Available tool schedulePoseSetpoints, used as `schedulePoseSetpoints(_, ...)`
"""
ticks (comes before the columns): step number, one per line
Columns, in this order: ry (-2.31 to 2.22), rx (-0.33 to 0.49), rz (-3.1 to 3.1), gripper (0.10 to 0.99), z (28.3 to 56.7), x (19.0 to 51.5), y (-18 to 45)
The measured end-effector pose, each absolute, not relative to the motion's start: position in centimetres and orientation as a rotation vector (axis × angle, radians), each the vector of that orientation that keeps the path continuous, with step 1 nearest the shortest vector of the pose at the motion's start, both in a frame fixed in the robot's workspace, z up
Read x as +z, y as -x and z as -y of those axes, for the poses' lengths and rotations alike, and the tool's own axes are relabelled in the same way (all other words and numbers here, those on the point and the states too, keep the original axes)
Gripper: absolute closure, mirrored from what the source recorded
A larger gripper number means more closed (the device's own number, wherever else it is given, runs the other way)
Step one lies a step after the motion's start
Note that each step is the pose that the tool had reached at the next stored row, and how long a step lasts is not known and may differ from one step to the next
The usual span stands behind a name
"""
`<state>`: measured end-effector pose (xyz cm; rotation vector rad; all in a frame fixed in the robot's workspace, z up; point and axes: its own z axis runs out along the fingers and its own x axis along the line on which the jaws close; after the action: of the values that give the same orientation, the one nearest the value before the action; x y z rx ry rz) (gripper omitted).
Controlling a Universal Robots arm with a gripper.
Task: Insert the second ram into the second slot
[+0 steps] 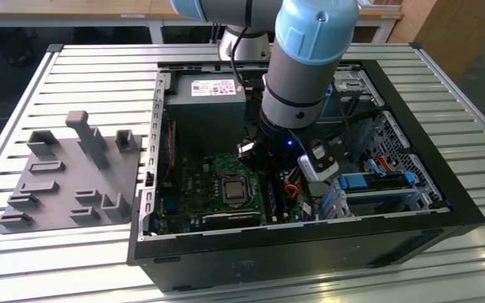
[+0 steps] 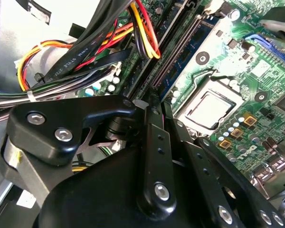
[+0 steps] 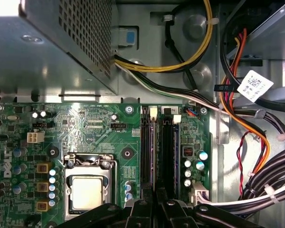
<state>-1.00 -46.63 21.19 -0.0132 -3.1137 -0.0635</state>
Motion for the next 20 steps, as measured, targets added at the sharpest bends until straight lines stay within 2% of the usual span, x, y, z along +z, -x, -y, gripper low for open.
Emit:
schedulePoseSetpoints(15,0.013,-0.064,3.114,0.945,46.61,20.74,1.00)
schedulePoseSetpoints(17,0.013,-0.064,3.114,0.937,46.62,20.86,1.00)
schedulePoseSetpoints(18,0.013,-0.063,3.113,0.875,46.62,20.99,1.00)
schedulePoseSetpoints(20,0.013,-0.063,3.113,0.875,46.62,21.27,1.01)
